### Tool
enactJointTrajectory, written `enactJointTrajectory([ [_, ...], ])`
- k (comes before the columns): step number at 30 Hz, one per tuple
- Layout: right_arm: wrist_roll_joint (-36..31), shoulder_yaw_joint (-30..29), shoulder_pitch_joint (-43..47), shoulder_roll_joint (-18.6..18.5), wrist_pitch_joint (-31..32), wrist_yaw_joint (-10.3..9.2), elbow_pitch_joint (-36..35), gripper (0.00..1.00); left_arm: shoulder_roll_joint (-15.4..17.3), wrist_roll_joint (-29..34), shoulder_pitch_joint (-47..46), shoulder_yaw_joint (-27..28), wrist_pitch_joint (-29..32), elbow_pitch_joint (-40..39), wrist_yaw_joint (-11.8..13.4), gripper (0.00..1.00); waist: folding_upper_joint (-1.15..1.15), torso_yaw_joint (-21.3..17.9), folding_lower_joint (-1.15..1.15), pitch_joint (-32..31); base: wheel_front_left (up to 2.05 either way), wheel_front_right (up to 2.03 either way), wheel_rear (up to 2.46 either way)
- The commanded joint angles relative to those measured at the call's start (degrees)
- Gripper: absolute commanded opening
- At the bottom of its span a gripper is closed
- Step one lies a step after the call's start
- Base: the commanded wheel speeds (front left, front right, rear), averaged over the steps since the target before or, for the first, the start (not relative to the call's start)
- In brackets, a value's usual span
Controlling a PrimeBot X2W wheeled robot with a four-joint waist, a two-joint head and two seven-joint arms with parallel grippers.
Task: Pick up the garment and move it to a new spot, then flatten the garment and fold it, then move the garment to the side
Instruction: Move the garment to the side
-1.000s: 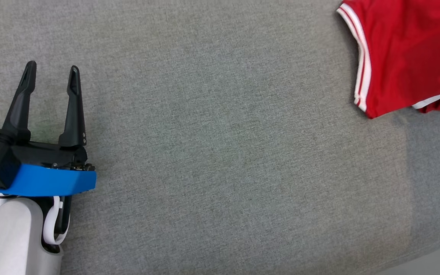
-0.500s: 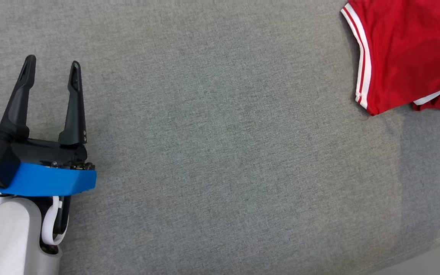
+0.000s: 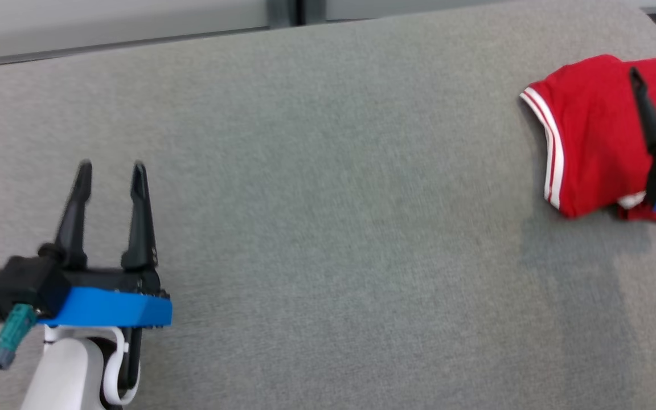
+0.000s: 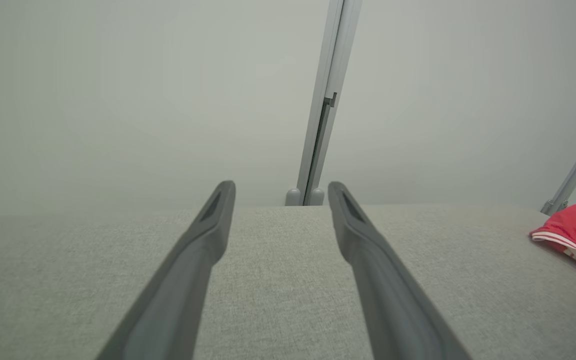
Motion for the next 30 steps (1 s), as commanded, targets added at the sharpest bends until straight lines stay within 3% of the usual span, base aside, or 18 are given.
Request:
enactJointTrajectory([
  [1,0.50,-0.45,1.27,0.44,-0.37,0.01,-0.33,1.00,-0.09,-0.09,0.67,0.01,-0.18,0.39,0.17,1.00,0.00,-0.54,0.02,-1.14,0.00,0.00,0.00],
  [2,3.05,-2.80,6.11,4.28,-1.47,0.01,-2.81,1.00,-0.71,-0.66,2.14,0.25,-0.78,2.07,0.31,1.00,0.00,0.46,0.02,-3.73,0.00,0.00,0.00],
  [3,4.06,-3.77,8.62,5.85,-2.19,0.01,-4.14,1.00,-1.02,-0.84,2.94,0.42,-1.09,2.88,0.28,1.00,0.00,0.94,0.02,-5.13,0.00,0.00,0.00],
  [13,6.59,-8.66,27.56,16.24,-6.19,0.01,-14.80,1.00,-1.35,-1.50,9.13,1.84,-2.27,7.82,-0.42,1.00,0.00,5.38,0.02,-13.11,0.00,0.00,0.00],
  [20,6.26,-11.47,35.16,19.97,-5.65,0.01,-19.59,1.00,-3.07,-1.76,11.73,2.20,-2.40,9.45,-1.14,1.00,0.00,8.41,0.02,-16.55,0.00,0.00,0.00],
  [30,6.76,-13.50,38.63,21.46,-5.94,0.01,-21.07,1.00,-3.42,-1.38,12.22,2.87,-2.43,11.29,-2.10,1.00,0.00,9.84,0.02,-17.81,0.00,0.00,0.00],
])
